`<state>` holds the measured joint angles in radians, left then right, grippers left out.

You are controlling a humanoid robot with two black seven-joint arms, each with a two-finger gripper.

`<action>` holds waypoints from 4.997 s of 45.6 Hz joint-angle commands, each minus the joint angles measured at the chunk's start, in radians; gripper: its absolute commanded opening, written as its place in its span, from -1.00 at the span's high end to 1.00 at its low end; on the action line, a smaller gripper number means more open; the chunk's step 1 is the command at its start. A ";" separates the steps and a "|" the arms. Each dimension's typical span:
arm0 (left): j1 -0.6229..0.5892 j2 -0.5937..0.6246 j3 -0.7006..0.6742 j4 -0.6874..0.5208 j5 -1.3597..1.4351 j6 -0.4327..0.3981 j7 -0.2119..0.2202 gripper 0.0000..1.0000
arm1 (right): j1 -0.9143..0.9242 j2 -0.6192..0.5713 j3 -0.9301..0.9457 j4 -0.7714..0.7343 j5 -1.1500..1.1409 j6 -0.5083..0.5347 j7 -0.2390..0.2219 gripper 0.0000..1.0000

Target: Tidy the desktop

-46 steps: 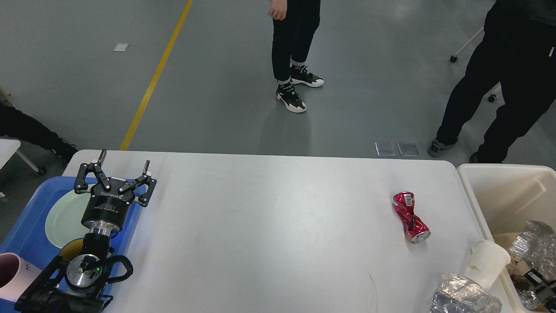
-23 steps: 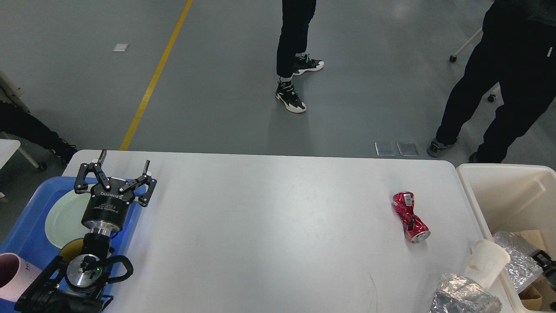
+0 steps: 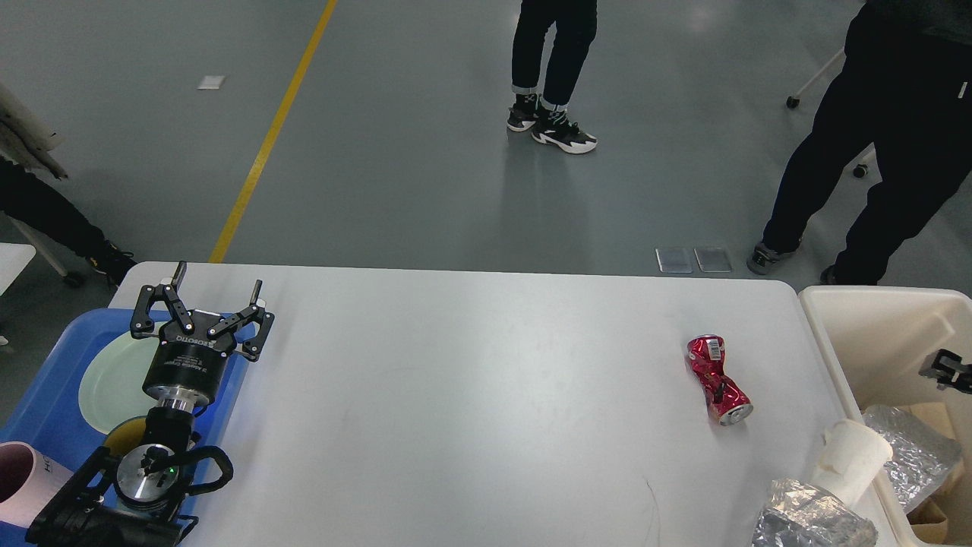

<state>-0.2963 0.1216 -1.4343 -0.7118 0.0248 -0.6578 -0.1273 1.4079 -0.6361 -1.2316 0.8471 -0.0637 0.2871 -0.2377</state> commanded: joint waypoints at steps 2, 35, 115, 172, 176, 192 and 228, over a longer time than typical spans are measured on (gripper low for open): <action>0.000 0.001 0.000 0.000 0.001 0.000 0.000 -0.93 | 0.308 0.007 -0.100 0.133 0.001 0.230 0.000 -1.00; 0.000 0.000 0.000 0.000 0.000 0.001 0.000 -0.93 | 1.246 0.245 -0.114 0.782 0.173 0.673 0.000 -1.00; -0.001 0.001 0.000 0.000 0.000 0.001 0.000 -0.93 | -0.316 0.423 0.000 -0.375 -0.289 -0.164 0.517 -0.86; -0.001 0.000 0.000 0.000 0.000 0.000 0.000 -0.93 | -0.472 0.506 0.153 -0.479 -0.171 -0.223 0.298 1.00; -0.001 0.000 0.000 0.000 0.001 0.001 0.000 -0.93 | -0.472 0.506 0.167 -0.477 -0.171 -0.223 0.272 1.00; -0.001 0.000 0.000 0.000 0.000 0.000 0.000 -0.93 | -0.460 0.496 0.210 -0.462 -0.116 -0.206 0.245 1.00; -0.001 0.000 0.000 0.000 0.000 0.000 0.000 -0.93 | 0.325 0.250 0.029 0.351 0.033 0.109 0.127 1.00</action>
<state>-0.2975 0.1216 -1.4343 -0.7118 0.0246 -0.6578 -0.1273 1.5732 -0.3836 -1.1202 1.0674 -0.0923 0.3380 -0.0849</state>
